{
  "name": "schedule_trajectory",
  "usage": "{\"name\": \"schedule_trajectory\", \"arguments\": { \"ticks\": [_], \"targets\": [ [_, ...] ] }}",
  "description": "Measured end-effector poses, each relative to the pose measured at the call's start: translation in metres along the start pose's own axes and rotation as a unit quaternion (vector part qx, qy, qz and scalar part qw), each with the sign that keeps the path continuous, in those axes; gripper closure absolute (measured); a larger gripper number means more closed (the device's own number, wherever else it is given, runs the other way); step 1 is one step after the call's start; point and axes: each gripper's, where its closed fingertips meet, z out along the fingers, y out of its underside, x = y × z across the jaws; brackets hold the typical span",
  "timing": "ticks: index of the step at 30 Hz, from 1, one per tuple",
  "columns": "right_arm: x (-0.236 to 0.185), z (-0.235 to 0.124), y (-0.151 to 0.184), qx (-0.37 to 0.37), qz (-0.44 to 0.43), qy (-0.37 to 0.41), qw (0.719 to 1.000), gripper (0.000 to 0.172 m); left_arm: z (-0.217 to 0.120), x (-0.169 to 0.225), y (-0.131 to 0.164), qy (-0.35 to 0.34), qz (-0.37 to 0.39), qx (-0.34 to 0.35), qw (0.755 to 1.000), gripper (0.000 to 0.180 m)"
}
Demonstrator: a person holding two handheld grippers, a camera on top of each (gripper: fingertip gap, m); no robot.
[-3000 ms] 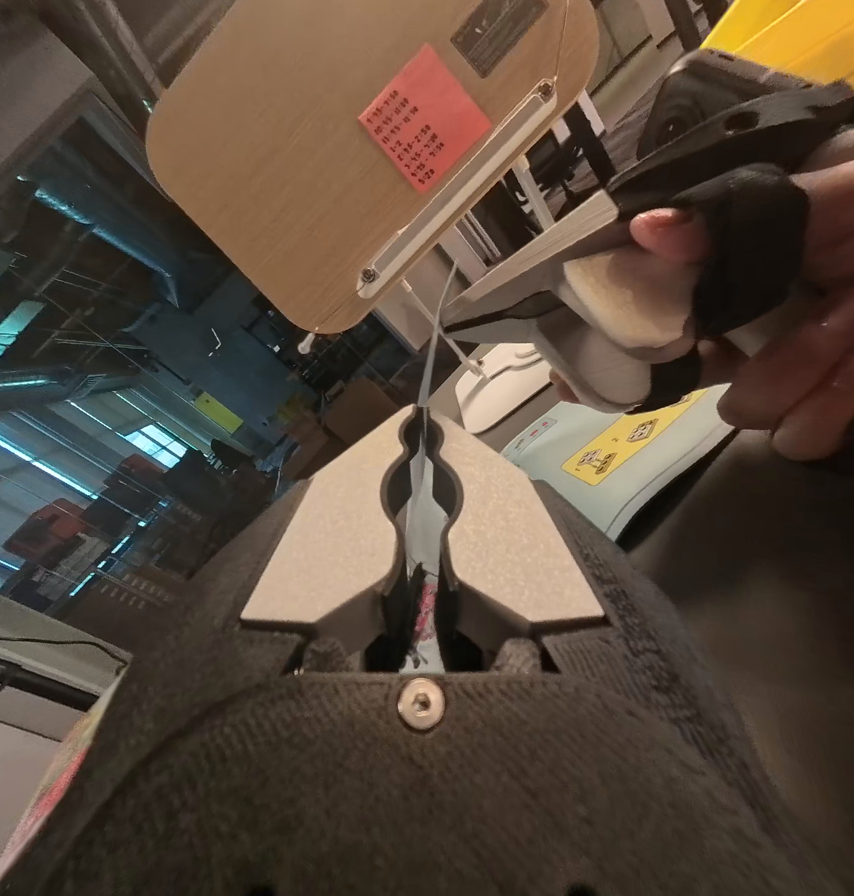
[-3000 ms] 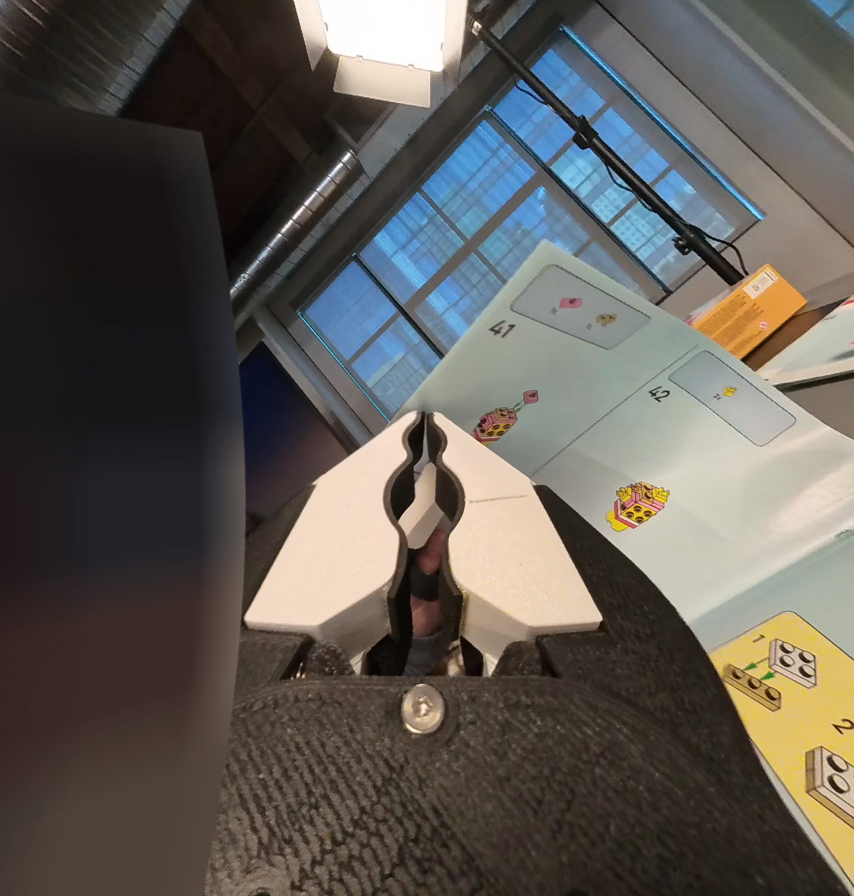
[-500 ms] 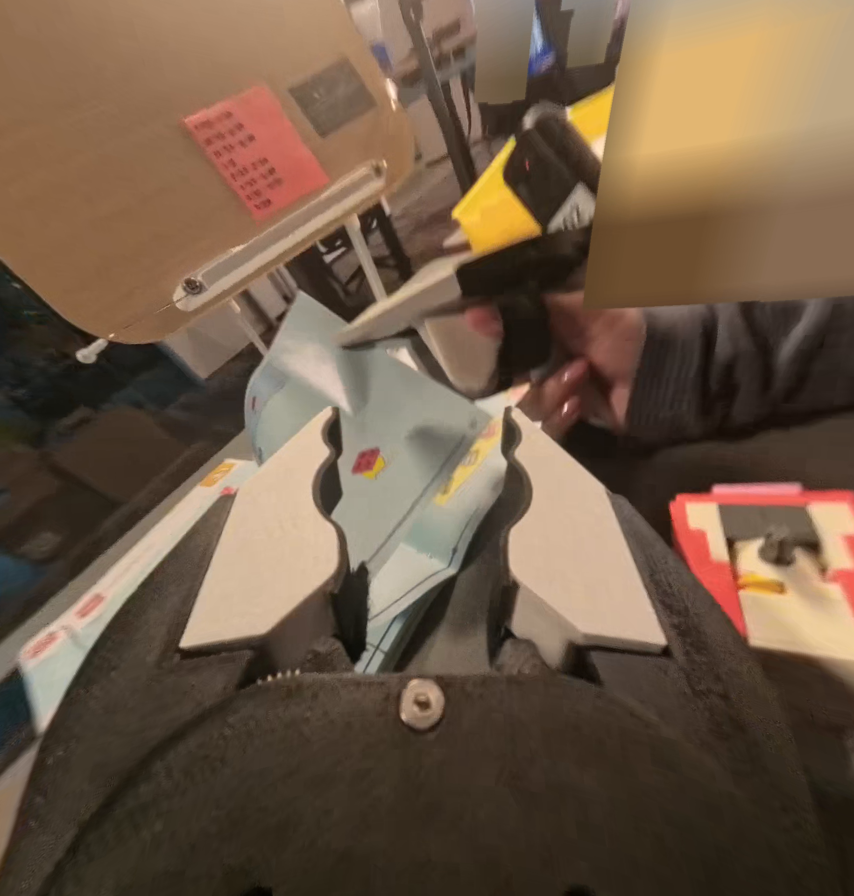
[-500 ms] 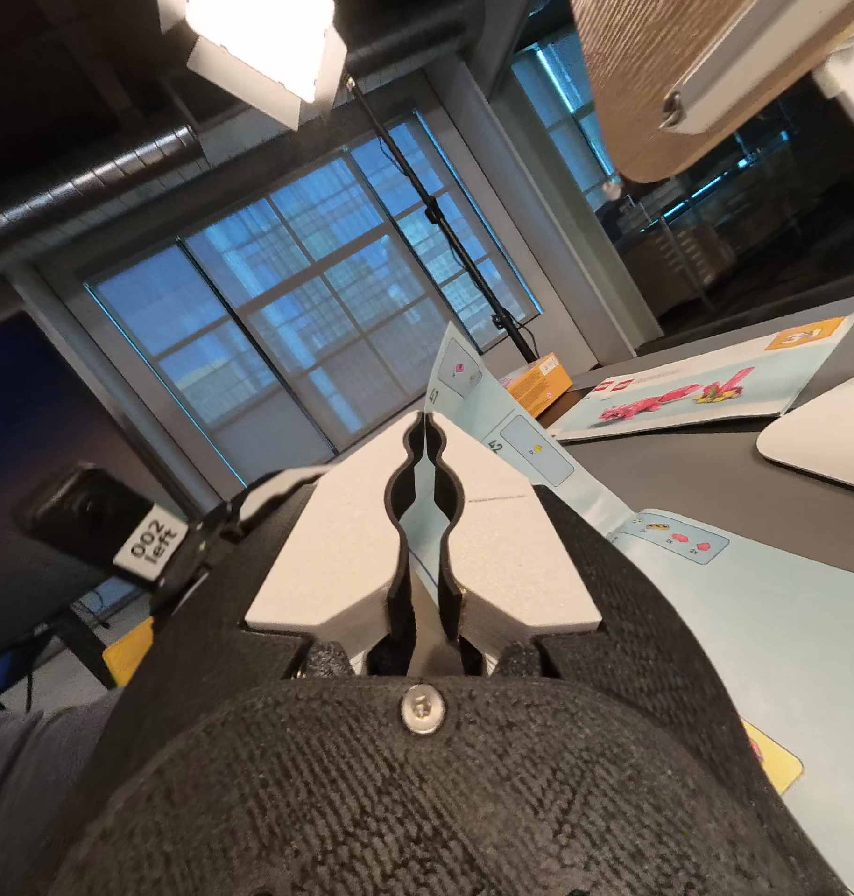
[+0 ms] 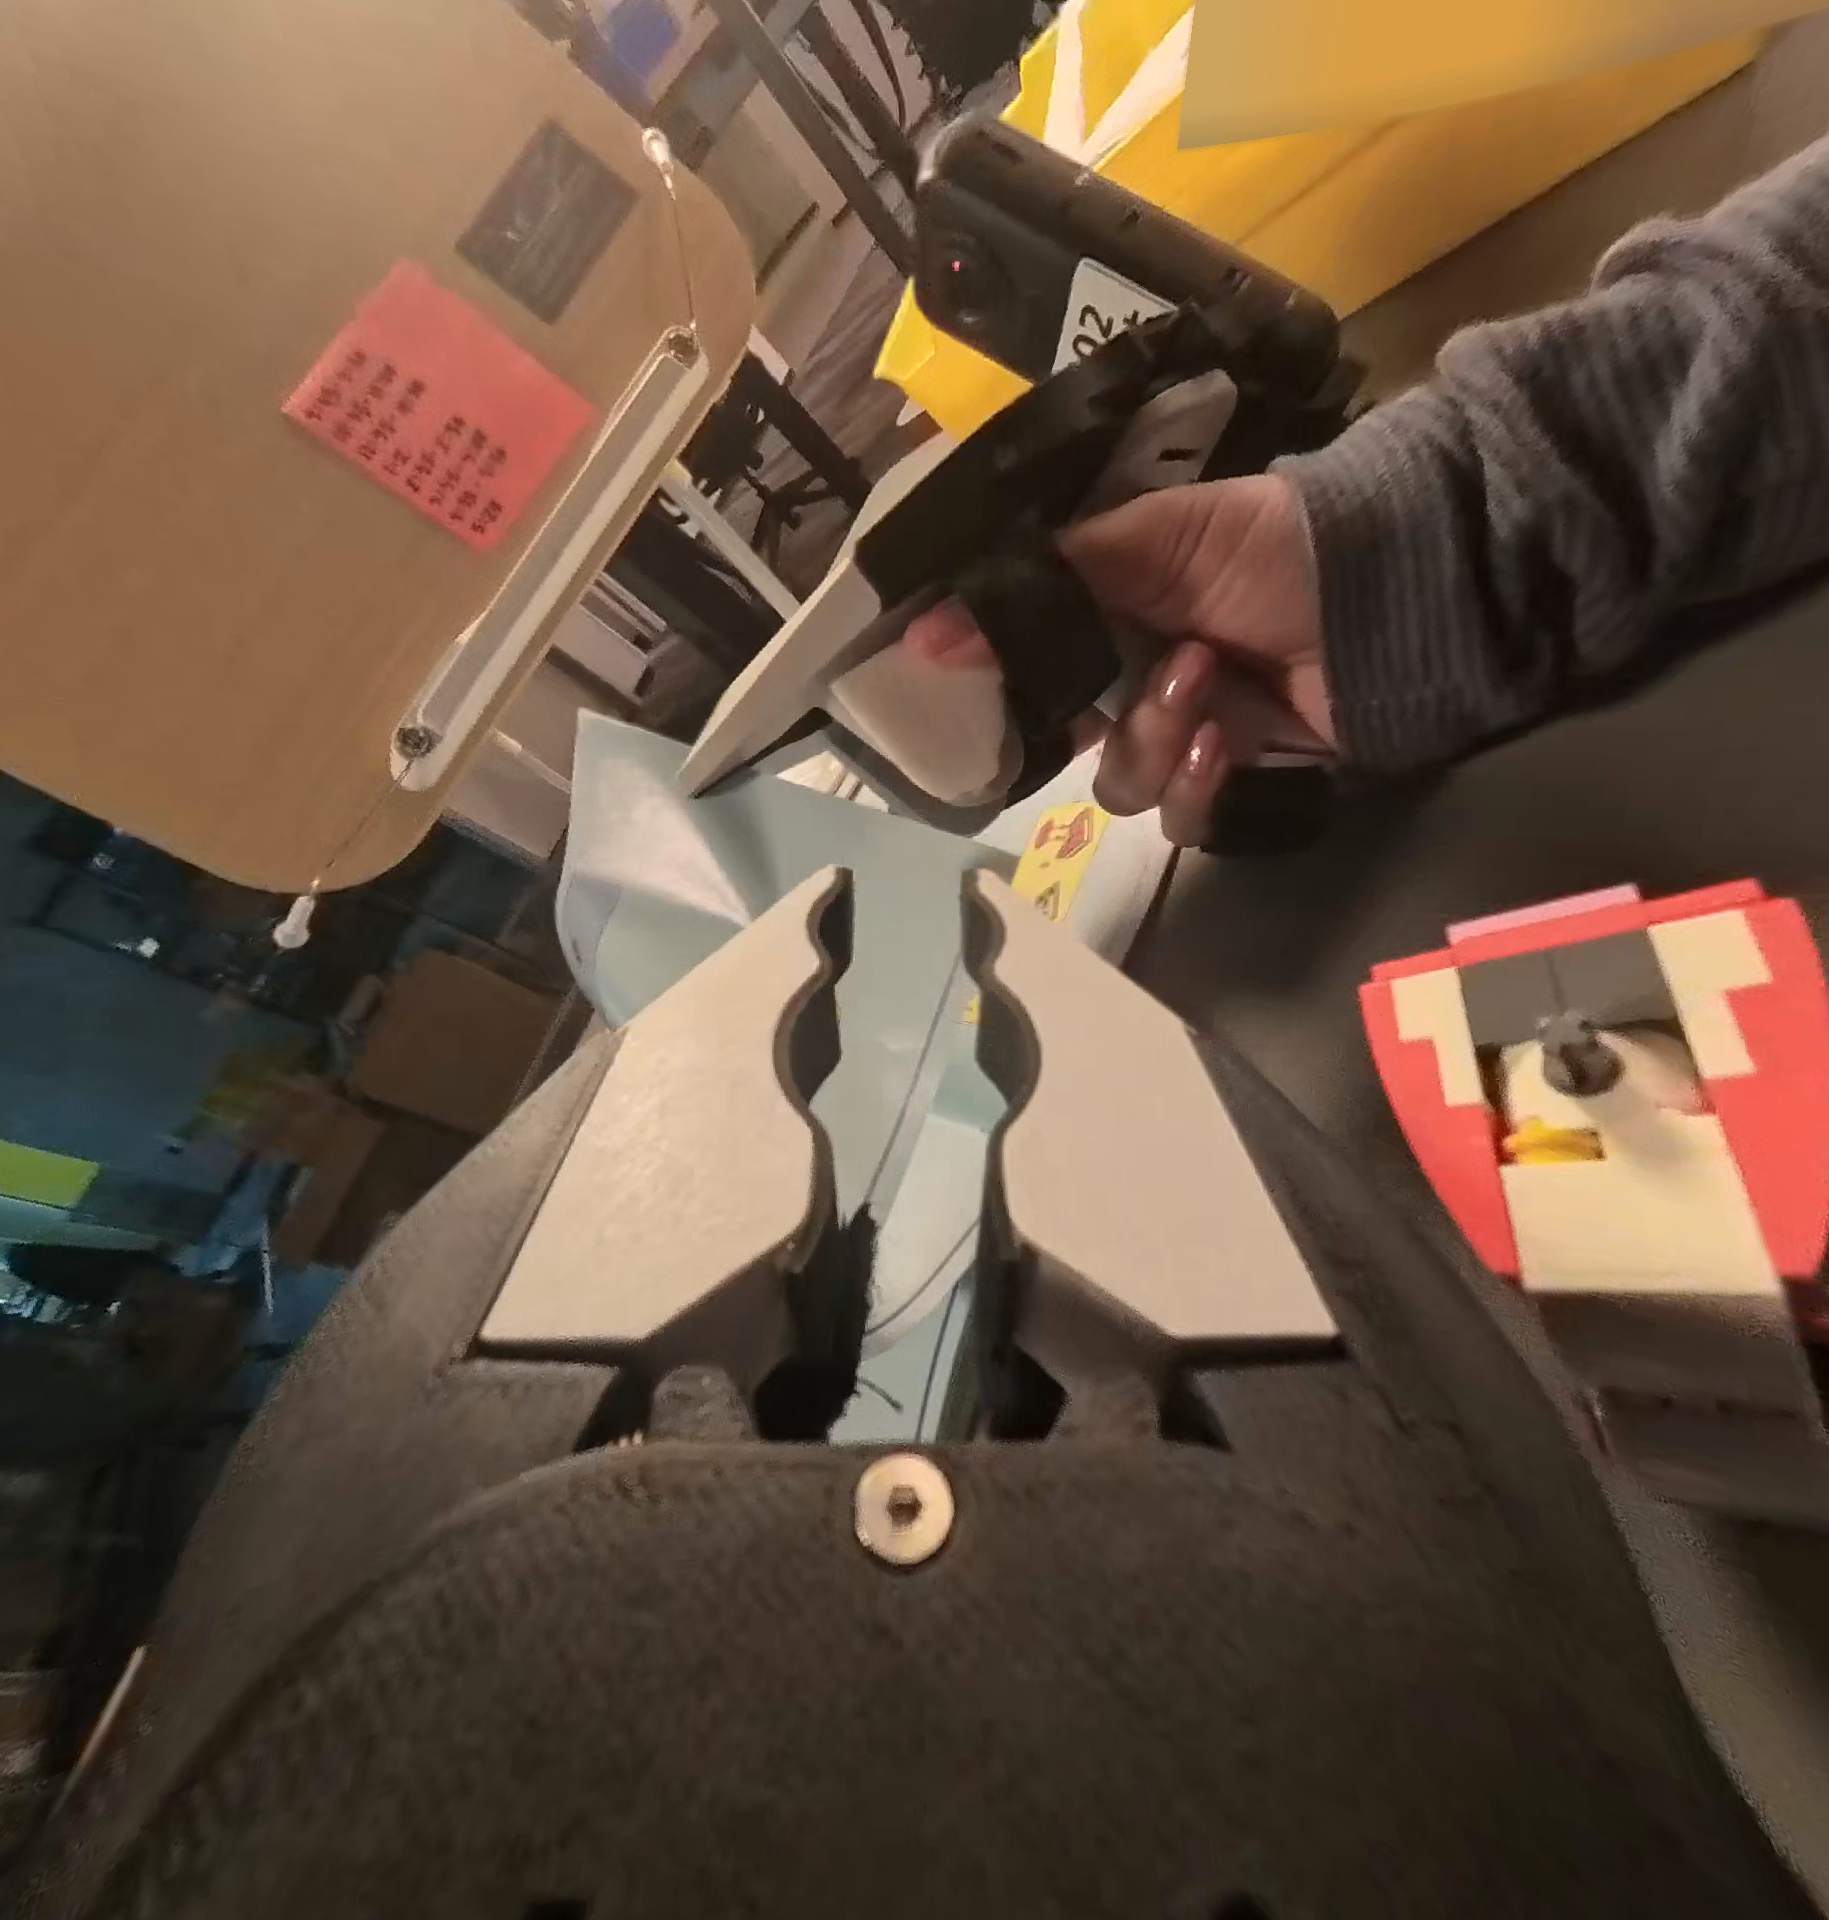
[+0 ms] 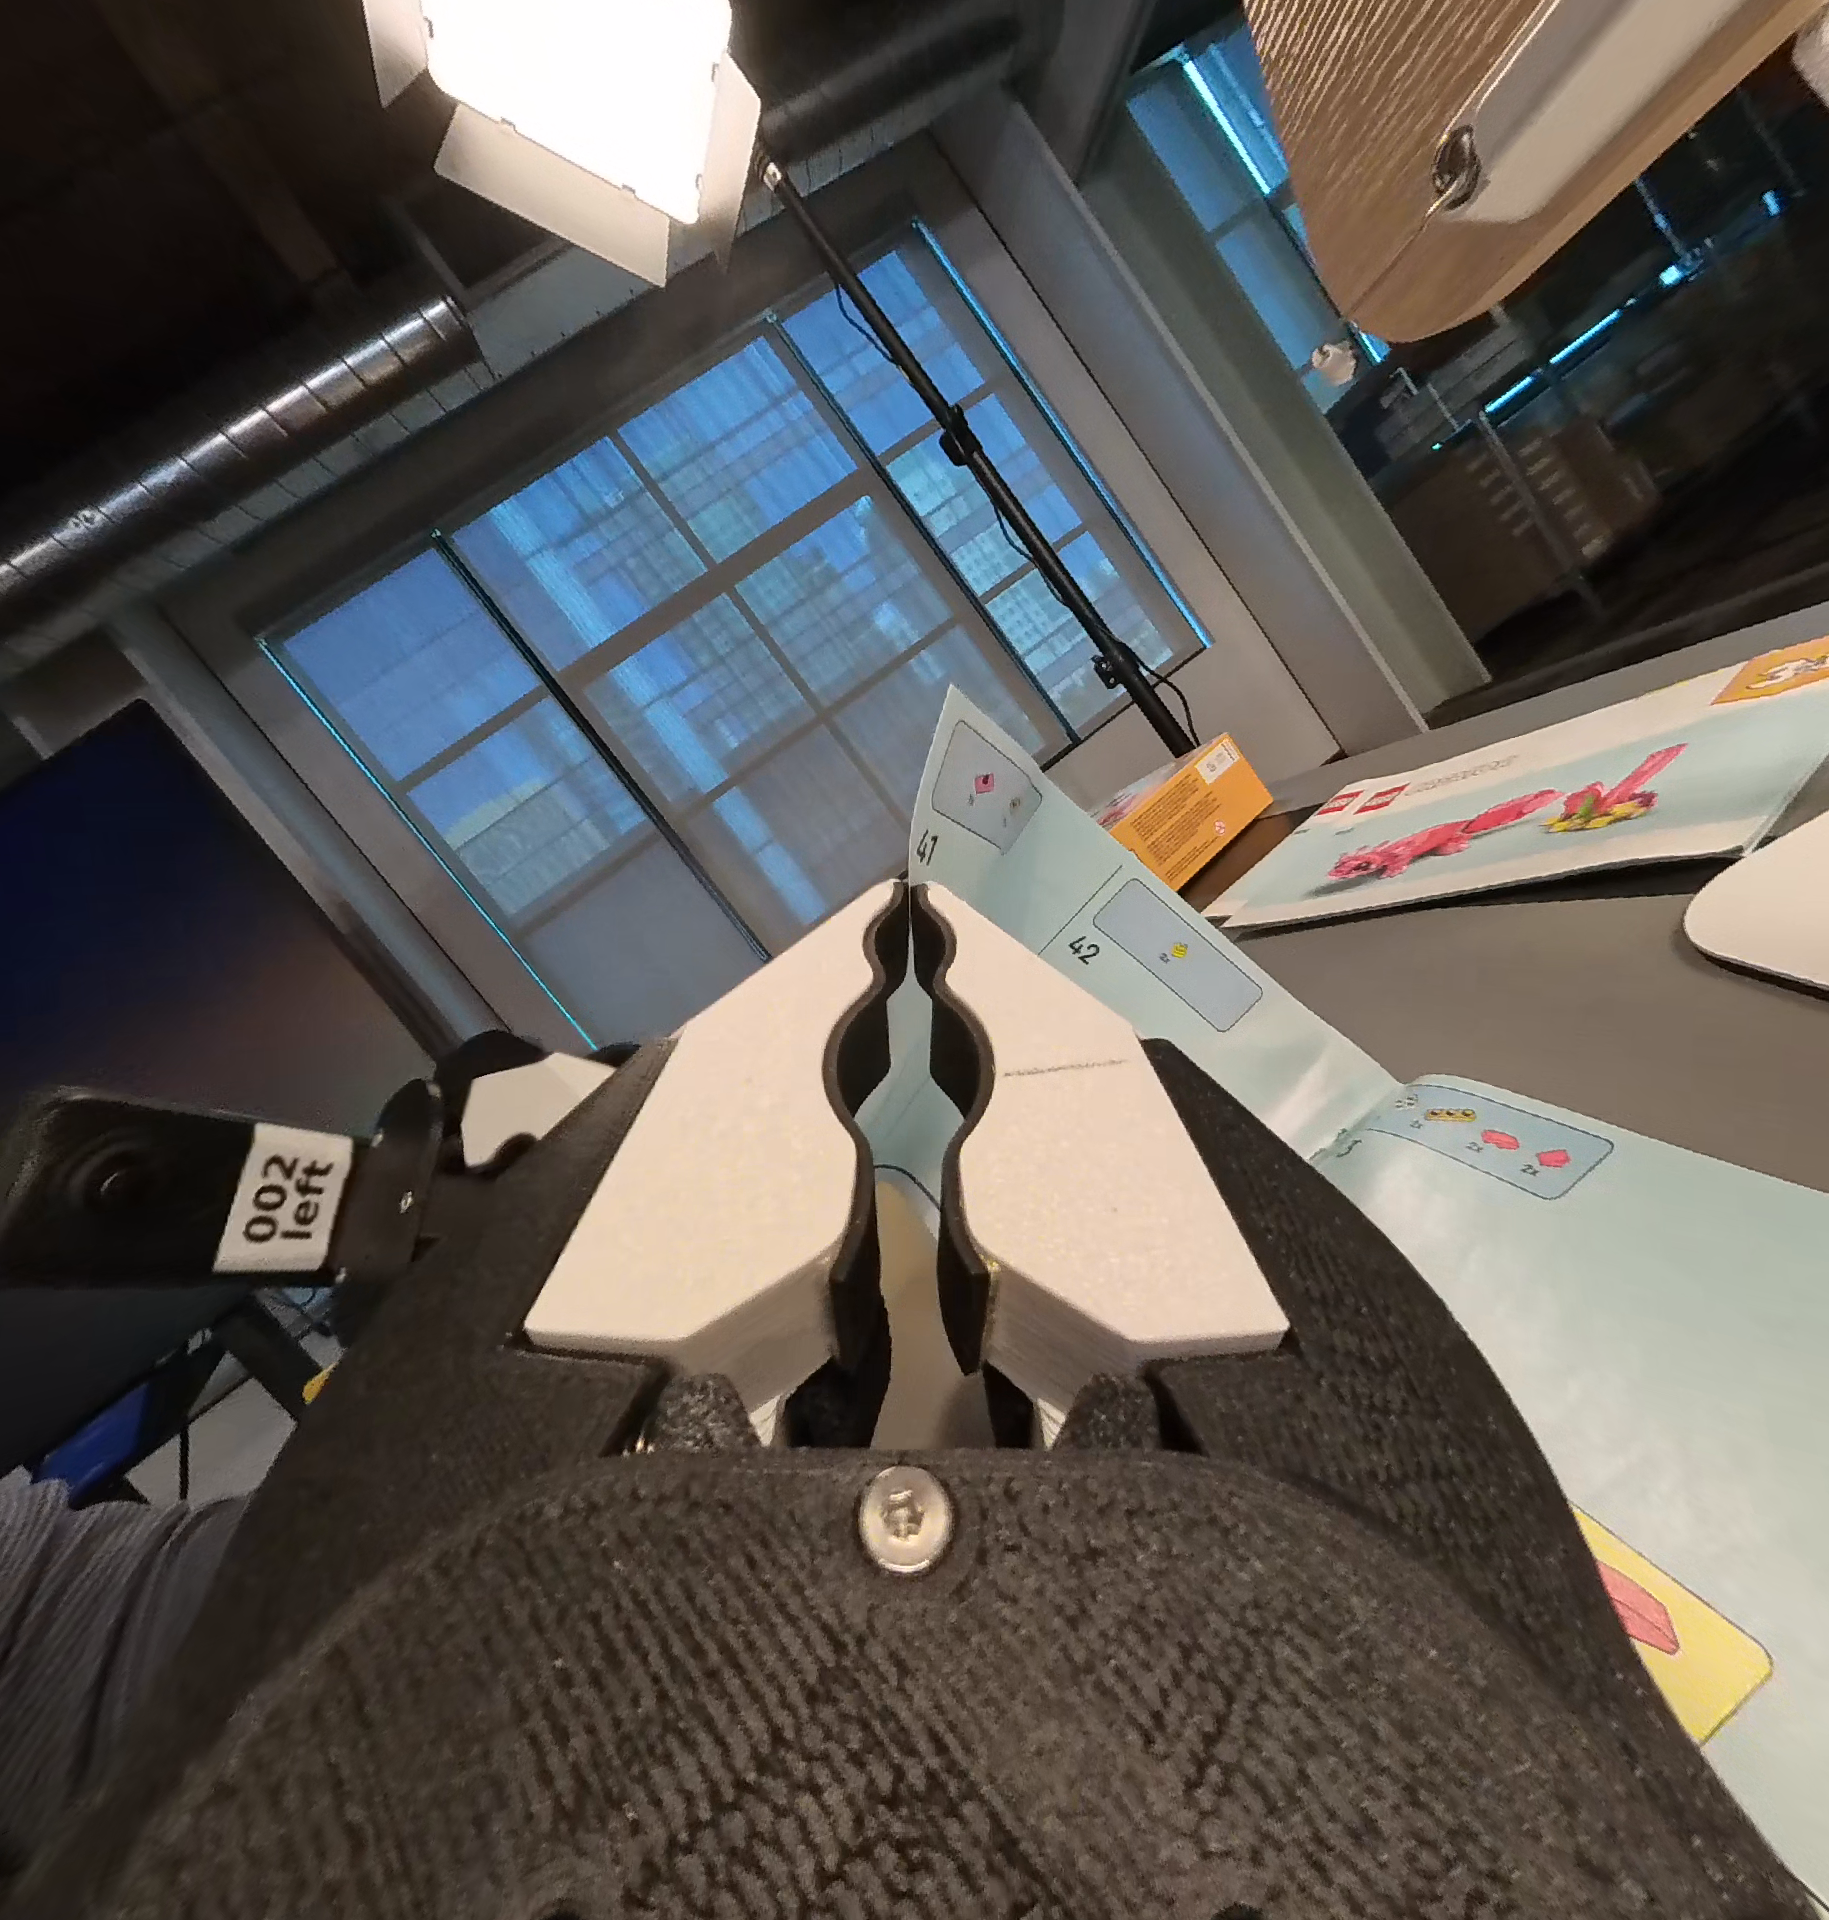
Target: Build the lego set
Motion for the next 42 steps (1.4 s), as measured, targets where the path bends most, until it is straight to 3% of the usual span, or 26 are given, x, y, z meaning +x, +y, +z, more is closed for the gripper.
{"name": "schedule_trajectory", "arguments": {
  "ticks": [6, 11, 20, 22, 24, 32, 42],
  "targets": [
    [-0.001, 0.0, 0.0, 0.002, 0.0, -0.003, 1.0, 0.172, 0.005, 0.012, -0.003, 0.036, 0.023, -0.024, 0.999, 0.163],
    [0.0, 0.0, 0.0, 0.002, 0.002, -0.004, 1.0, 0.172, 0.005, 0.01, 0.006, 0.035, 0.018, -0.042, 0.998, 0.18],
    [-0.001, -0.001, -0.001, 0.003, 0.004, -0.005, 1.0, 0.172, 0.0, 0.0, 0.005, 0.022, -0.019, -0.018, 0.999, 0.18],
    [-0.001, -0.001, 0.0, 0.003, 0.003, -0.005, 1.0, 0.172, 0.0, 0.005, 0.003, 0.036, -0.015, -0.012, 0.999, 0.165],
    [-0.001, -0.001, -0.001, 0.003, 0.004, -0.005, 1.0, 0.172, 0.001, 0.008, 0.003, 0.042, -0.013, -0.017, 0.999, 0.164],
    [0.0, 0.0, 0.0, 0.0, 0.005, -0.005, 1.0, 0.172, 0.004, 0.017, 0.004, 0.06, -0.011, -0.021, 0.998, 0.165],
    [0.0, 0.0, 0.0, 0.0, 0.006, -0.004, 1.0, 0.172, 0.006, 0.018, 0.006, 0.06, -0.018, -0.028, 0.998, 0.18]
  ]
}}
